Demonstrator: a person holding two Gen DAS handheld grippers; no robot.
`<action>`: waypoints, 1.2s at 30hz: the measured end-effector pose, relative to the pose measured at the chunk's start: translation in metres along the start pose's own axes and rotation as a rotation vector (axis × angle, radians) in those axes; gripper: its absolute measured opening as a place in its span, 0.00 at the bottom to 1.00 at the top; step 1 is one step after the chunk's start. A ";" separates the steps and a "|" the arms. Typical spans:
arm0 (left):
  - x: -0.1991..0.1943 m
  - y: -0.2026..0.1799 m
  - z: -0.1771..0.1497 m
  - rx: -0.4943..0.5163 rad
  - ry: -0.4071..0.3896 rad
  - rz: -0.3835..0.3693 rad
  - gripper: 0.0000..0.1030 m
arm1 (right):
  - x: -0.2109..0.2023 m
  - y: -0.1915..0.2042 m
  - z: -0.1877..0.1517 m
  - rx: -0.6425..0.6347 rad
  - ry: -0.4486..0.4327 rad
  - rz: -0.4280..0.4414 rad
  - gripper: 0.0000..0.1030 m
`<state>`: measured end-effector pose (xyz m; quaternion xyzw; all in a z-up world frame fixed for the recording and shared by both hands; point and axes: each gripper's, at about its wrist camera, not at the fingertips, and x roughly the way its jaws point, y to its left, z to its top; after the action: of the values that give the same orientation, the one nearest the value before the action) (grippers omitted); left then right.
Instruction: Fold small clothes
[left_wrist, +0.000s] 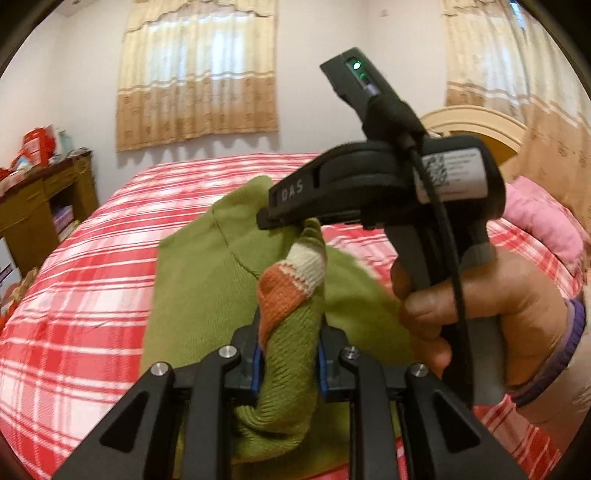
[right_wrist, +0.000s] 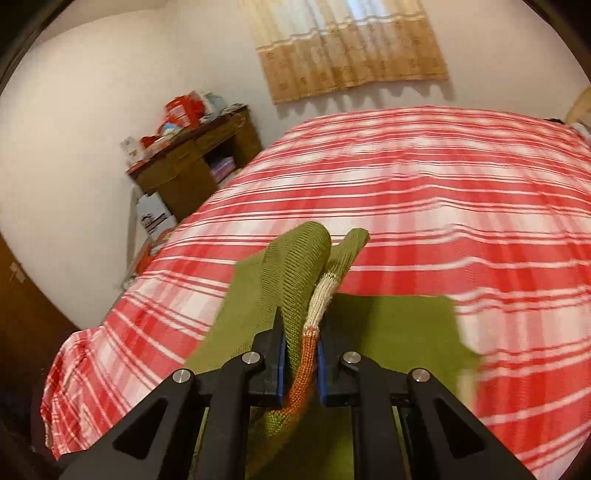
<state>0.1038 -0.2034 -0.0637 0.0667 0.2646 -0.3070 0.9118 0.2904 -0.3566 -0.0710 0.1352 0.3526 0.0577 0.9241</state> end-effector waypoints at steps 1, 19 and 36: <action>0.005 -0.012 0.002 0.013 0.006 -0.012 0.22 | -0.003 -0.009 -0.002 0.010 0.002 -0.015 0.12; 0.000 -0.041 -0.018 0.097 0.130 -0.132 0.63 | -0.010 -0.112 -0.062 0.244 0.045 -0.062 0.25; -0.033 0.066 -0.074 -0.122 0.205 0.111 0.70 | -0.118 0.008 -0.106 -0.126 0.003 -0.097 0.40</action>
<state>0.0881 -0.1115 -0.1123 0.0565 0.3707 -0.2311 0.8978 0.1316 -0.3509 -0.0693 0.0593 0.3560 0.0349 0.9319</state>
